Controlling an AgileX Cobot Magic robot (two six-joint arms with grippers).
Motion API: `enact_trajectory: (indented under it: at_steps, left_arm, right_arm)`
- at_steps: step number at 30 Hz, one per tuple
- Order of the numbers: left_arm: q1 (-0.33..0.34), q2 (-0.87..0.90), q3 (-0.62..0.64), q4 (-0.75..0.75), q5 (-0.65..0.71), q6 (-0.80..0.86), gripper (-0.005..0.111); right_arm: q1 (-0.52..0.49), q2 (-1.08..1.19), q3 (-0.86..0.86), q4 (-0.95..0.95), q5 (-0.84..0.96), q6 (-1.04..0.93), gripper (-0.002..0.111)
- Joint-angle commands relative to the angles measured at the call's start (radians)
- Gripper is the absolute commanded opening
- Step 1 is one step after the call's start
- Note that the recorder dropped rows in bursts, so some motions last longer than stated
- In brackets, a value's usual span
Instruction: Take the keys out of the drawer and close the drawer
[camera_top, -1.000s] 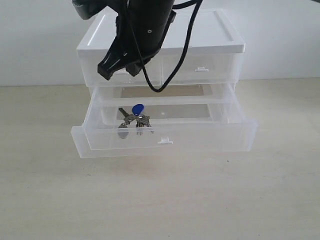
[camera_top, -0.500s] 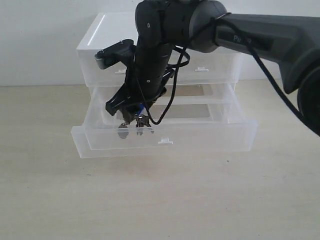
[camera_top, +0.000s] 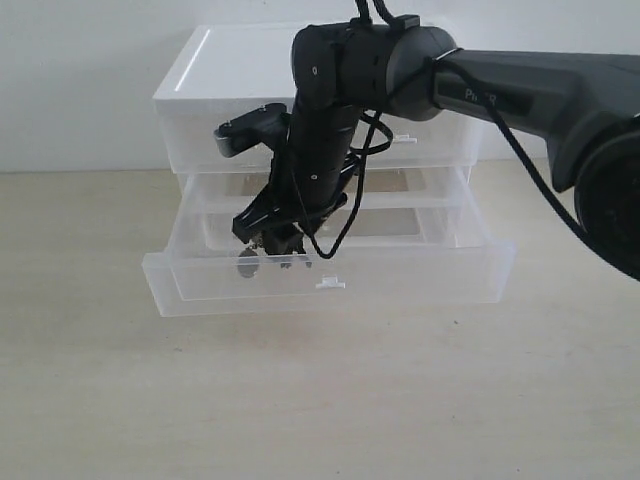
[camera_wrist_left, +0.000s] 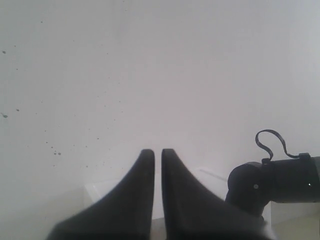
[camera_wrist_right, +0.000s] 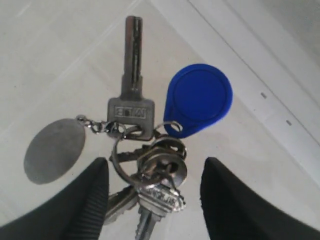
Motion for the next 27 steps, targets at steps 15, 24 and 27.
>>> enact_trajectory:
  at_steps: [15, 24, 27]
  left_arm:
    - [0.002, -0.003, 0.010, -0.012, 0.001, 0.003, 0.004]
    - [0.002, -0.003, 0.010, -0.012, 0.001, 0.003, 0.004]
    - [0.002, -0.003, 0.010, -0.012, 0.001, 0.003, 0.004]
  right_arm:
    - [0.019, -0.110, -0.003, -0.087, 0.005, -0.073, 0.000]
    - [0.051, -0.229, -0.003, -0.122, 0.002, -0.069, 0.000]
    - [0.062, -0.277, -0.003, -0.129, 0.008, -0.067, 0.000]
